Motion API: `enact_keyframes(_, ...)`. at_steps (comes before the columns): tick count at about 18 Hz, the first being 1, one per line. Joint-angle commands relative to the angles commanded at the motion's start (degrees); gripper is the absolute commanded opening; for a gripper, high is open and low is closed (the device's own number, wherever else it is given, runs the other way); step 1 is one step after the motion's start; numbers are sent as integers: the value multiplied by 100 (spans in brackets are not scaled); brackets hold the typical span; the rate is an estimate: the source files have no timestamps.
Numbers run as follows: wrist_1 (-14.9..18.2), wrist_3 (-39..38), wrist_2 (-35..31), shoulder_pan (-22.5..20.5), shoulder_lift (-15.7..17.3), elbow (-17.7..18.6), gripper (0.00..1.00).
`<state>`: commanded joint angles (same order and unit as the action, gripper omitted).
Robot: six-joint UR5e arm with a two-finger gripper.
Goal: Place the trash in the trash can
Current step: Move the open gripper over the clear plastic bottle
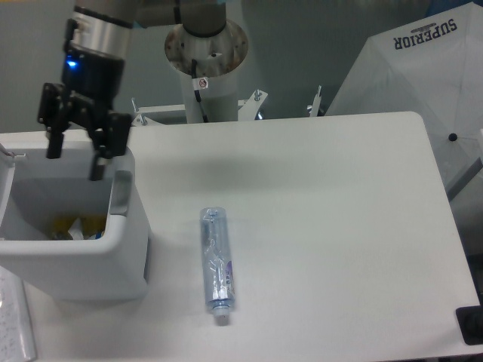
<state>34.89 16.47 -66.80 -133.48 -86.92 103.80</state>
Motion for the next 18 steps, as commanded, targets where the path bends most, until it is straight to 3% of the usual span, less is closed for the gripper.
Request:
enact_keyframes(3,0,-565,-9,-633,-96,27,100)
enact_keyframes(8,9,-558,-61,-1100,-913,-184,100)
enact_keyframes(15,53,-531,-615,-1031,-2354,-939,100)
enact_keyframes(18,53,-505,-633,-856,-2618,-1037,100)
